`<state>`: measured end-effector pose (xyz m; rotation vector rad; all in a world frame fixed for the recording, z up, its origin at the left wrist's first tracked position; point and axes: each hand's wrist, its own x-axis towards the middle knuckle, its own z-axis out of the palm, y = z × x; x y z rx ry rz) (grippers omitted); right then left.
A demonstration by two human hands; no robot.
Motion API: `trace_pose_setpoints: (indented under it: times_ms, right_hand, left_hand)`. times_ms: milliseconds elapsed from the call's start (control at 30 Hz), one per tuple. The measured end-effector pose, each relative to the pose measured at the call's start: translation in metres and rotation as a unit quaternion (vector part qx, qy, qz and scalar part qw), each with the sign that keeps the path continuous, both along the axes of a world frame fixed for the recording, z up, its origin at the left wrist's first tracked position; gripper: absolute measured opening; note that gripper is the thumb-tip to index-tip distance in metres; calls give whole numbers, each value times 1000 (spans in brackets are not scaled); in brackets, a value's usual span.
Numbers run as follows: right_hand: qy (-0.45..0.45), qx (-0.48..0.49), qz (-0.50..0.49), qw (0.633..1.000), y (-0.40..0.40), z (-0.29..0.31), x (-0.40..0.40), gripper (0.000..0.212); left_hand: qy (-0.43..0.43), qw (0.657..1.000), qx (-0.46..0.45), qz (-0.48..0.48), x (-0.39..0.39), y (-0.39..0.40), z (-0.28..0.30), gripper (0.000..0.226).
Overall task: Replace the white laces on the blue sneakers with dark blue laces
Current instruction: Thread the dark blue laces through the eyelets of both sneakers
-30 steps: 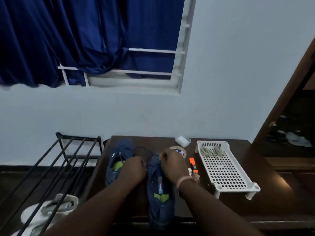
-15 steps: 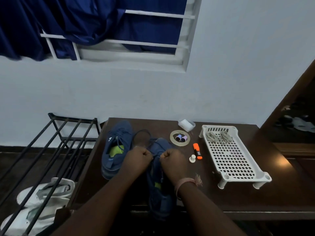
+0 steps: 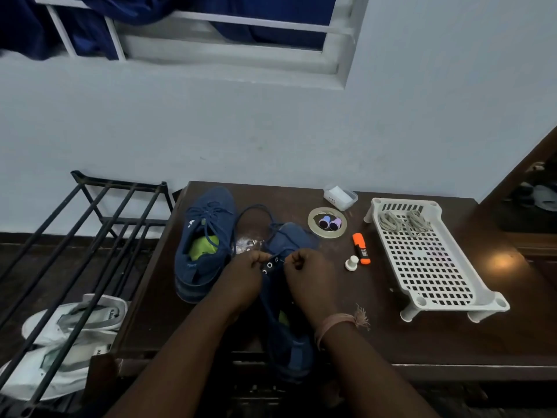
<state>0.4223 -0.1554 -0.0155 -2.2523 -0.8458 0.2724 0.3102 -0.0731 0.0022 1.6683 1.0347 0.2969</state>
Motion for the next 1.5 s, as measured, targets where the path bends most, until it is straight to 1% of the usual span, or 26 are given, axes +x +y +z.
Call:
trace_pose_setpoints:
  times_ms: [67, 200, 300, 433, 533, 633, 767, 867, 1000, 1067, 1133, 1167, 1233, 1267, 1333, 1400, 1433, 1467, 1500]
  right_hand:
    - [-7, -5, 5, 1000, 1, -2, 2, 20]
    - [-30, -9, 30, 999, 5, -2, 2, 22]
    - [-48, -19, 50, 997, 10, -2, 4, 21]
    - [-36, -21, 28, 999, 15, -1, 9, 26]
    - [-56, -48, 50, 996, 14, 2, 7, 27]
    - [-75, -73, 56, 993, 17, 5, 8, 28]
    - [-61, -101, 60, 991, 21, 5, 14, 24]
    - [-46, -95, 57, 993, 22, 2, 18, 21]
    - [-65, -100, 66, 991, 22, 0, 16, 23]
    - [-72, -97, 77, 990, 22, 1, 14, 23]
    - [-55, -74, 74, 993, 21, 4, 12, 13]
    - [-41, -48, 68, 996, 20, 6, 10, 10]
    - [-34, 3, 66, 997, 16, 11, 6, 19]
    - [-42, 7, 78, 996, 15, 14, 5, 21]
    - [-41, -12, 110, 993, 12, 18, 5, 19]
    - [-49, -49, 122, 990, 10, 21, 9, 18]
    - [-61, -76, 115, 989, 8, 23, 13, 22]
    - [-67, -107, 104, 987, 6, 22, 15, 29]
    - [-64, -136, 91, 984, 4, 19, 17, 36]
  left_hand:
    - [-14, 999, -31, 5, -1, -1, 3, 37]
    - [-3, 999, -12, -33, 0, 5, 5, 39]
    - [1, 998, -48, -35, 2, 11, 8, 38]
    - [5, 996, -70, -56, 8, 15, 11, 28]
    - [14, 996, -72, -55, 8, 18, 8, 26]
    - [11, 995, -85, -50, 8, 19, 8, 29]
    - [1, 993, -105, -46, 10, 22, 7, 33]
    - [-6, 992, -120, -48, 11, 24, 8, 33]
    - [6, 993, -112, -47, 12, 24, 10, 35]
    - [-7, 990, -138, -40, 11, 25, 10, 38]
    - [-25, 986, -160, -26, 11, 24, 9, 36]
    - [-34, 986, -161, -11, 12, 24, 7, 31]
    - [-49, 986, -156, 28, 14, 23, 0, 17]
    - [-50, 987, -147, 44, 15, 22, -3, 12]
    - [-42, 991, -117, 51, 17, 19, -7, 10]
    - [-54, 994, -62, 77, 22, 16, -3, 13]
    - [-87, 989, -44, 110, 25, 16, 2, 14]
    - [-137, 978, -51, 150, 27, 18, 8, 15]
    - [-201, 958, -87, 184, 28, 21, 16, 17]
